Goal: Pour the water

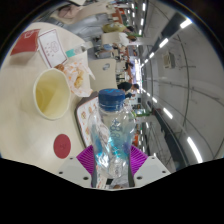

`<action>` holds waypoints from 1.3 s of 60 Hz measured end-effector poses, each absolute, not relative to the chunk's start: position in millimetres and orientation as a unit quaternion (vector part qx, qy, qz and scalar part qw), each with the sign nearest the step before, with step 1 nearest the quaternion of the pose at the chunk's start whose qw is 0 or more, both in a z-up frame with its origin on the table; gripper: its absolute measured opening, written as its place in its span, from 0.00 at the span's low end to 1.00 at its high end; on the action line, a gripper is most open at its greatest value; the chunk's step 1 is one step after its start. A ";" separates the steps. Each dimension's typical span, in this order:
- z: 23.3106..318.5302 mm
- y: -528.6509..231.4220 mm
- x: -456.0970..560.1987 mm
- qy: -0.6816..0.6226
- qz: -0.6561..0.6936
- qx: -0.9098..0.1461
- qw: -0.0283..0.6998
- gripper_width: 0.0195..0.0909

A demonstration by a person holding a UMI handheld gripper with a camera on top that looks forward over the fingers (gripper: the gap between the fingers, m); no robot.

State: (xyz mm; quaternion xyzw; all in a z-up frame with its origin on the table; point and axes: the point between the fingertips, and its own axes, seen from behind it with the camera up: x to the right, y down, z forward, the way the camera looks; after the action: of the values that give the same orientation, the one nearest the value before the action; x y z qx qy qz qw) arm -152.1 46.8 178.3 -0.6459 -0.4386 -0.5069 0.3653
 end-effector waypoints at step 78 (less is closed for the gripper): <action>90.5 66.6 -143.8 -0.087 0.028 -0.863 0.497 0.32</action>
State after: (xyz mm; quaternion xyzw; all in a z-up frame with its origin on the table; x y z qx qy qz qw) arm -143.8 66.6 90.5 -0.8632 -0.0867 0.0278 0.4965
